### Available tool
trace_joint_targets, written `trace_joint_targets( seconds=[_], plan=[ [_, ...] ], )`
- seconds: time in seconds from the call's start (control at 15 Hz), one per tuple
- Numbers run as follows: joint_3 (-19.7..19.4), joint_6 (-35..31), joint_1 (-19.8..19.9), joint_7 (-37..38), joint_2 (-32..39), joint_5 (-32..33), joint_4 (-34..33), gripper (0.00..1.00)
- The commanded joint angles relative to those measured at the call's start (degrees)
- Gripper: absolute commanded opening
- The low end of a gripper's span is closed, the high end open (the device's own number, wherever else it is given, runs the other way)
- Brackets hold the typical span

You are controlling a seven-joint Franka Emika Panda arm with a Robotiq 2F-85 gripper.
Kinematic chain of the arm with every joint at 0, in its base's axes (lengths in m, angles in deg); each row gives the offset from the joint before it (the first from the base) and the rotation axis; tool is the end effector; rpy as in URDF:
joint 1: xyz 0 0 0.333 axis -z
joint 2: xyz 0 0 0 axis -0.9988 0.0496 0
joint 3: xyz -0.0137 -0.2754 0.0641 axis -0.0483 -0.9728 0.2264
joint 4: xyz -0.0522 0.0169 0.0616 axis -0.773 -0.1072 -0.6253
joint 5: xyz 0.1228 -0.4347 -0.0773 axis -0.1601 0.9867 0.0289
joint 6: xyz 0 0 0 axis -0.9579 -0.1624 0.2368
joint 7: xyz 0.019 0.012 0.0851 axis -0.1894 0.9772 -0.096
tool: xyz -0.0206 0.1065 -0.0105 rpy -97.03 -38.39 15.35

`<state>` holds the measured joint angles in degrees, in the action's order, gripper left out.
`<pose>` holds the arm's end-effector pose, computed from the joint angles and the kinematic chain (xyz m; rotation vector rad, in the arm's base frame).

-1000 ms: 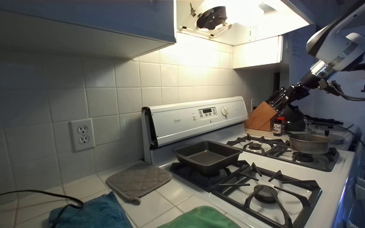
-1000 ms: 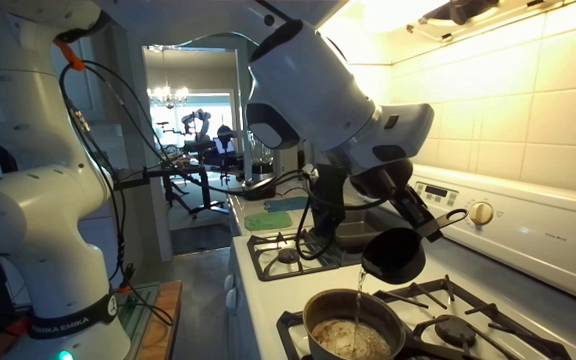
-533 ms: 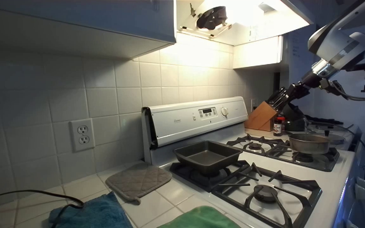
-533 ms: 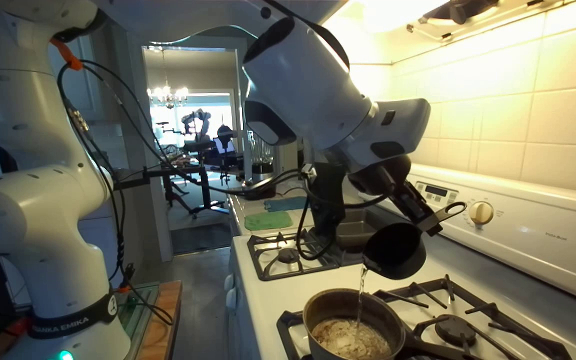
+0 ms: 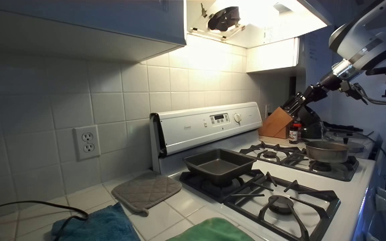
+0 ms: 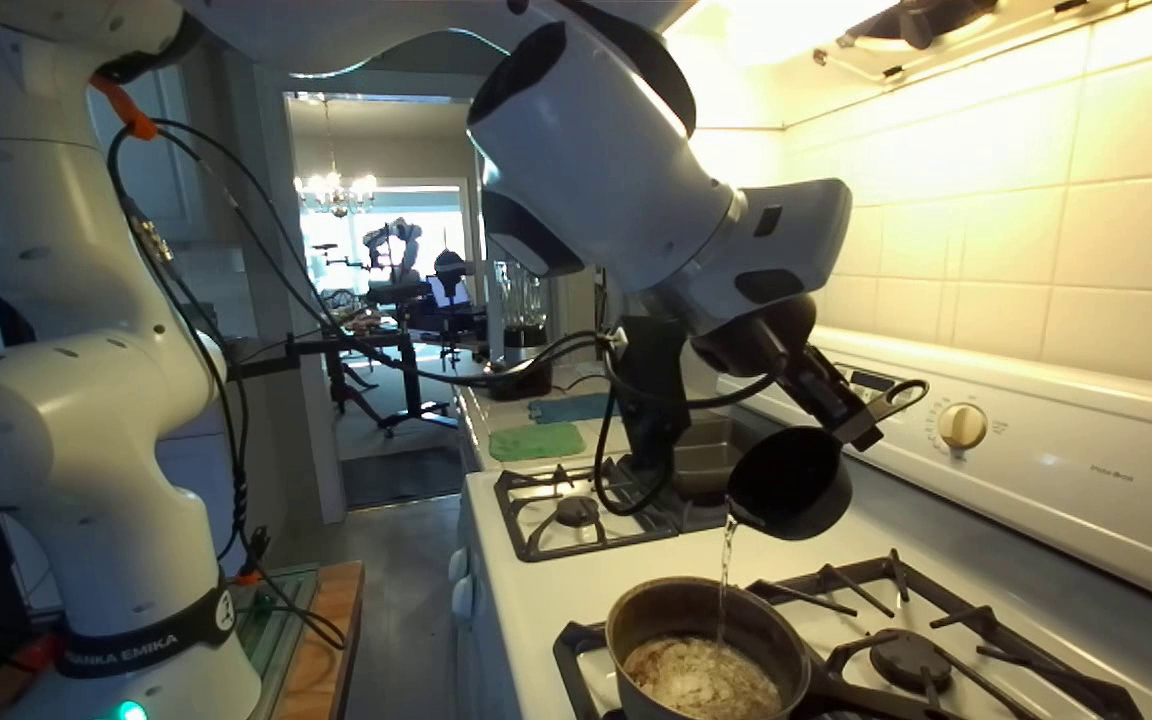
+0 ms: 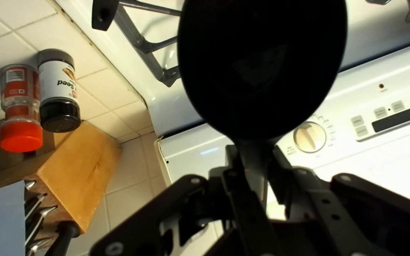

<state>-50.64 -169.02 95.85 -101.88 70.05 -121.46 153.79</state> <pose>0.5213 -0.2317 0.3429 -2.6794 0.3872 -1.1768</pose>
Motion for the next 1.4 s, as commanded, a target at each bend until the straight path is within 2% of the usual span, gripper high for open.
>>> trace_joint_targets(
  seconds=[0.0,1.33],
  plan=[
    [-0.8,2.6,-0.1,-4.3,-2.6,-4.0,0.8,0.06],
    [-1.6,5.0,-0.1,-11.4,-4.3,-9.7,0.8,0.06]
  ],
)
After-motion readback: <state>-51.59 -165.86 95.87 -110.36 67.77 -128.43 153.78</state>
